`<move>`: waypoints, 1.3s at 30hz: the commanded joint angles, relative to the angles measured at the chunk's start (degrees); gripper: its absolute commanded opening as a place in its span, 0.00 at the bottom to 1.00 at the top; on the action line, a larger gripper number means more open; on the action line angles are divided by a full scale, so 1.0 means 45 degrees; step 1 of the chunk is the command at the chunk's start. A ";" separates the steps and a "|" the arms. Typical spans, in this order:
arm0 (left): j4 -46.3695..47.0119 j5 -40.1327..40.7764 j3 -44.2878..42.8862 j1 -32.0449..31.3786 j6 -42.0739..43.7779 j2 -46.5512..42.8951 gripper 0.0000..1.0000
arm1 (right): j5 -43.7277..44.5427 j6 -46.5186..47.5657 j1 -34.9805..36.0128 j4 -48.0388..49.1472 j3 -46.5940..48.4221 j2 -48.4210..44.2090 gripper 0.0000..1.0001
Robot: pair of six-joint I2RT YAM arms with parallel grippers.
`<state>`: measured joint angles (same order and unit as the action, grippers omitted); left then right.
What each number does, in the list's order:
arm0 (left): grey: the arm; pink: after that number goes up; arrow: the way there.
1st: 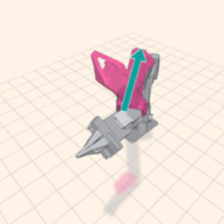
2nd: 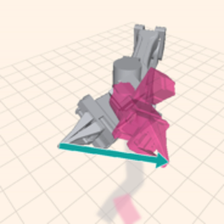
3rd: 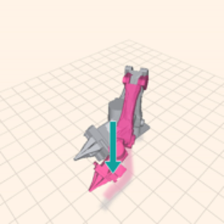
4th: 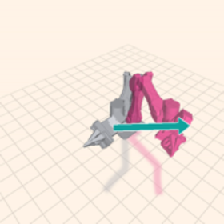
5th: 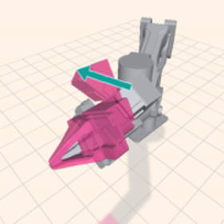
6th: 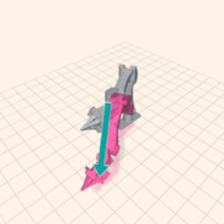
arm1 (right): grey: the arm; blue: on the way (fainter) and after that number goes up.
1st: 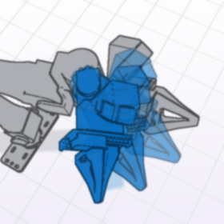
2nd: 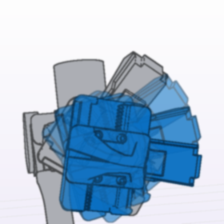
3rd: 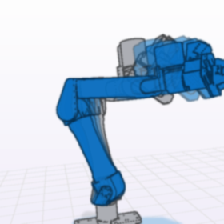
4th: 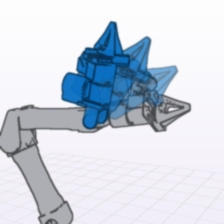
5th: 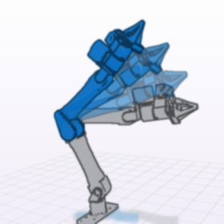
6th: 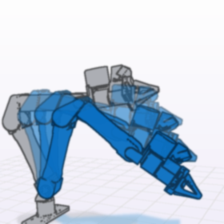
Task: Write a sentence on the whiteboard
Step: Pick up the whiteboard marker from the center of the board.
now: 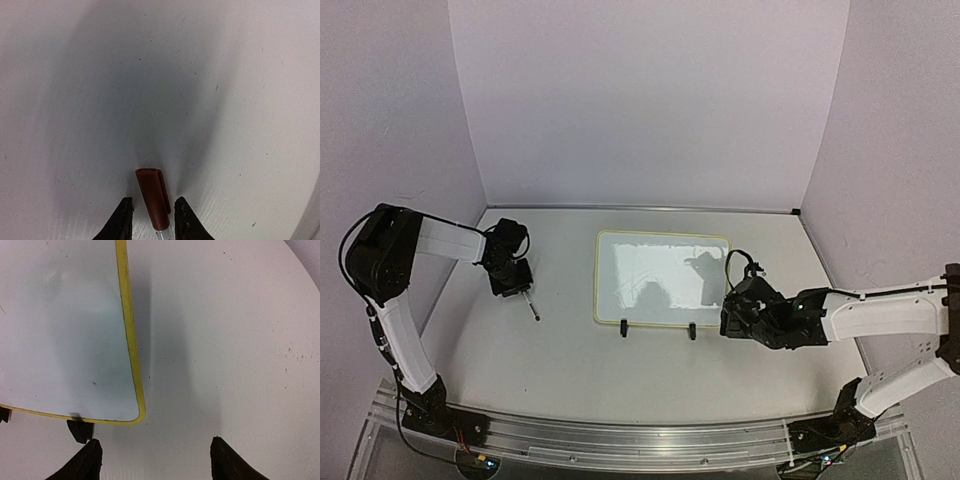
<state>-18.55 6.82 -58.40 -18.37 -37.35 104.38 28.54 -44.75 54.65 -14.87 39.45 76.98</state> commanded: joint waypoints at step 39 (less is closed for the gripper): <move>0.5980 -0.2893 0.5744 -0.1706 -0.7164 -0.6492 0.00 | -0.2399 0.0278 0.3126 0.5082 0.3208 0.2067 0.71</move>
<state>1.52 -6.23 -33.60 -21.59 -60.88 80.28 22.20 -44.93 67.48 0.38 47.80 81.35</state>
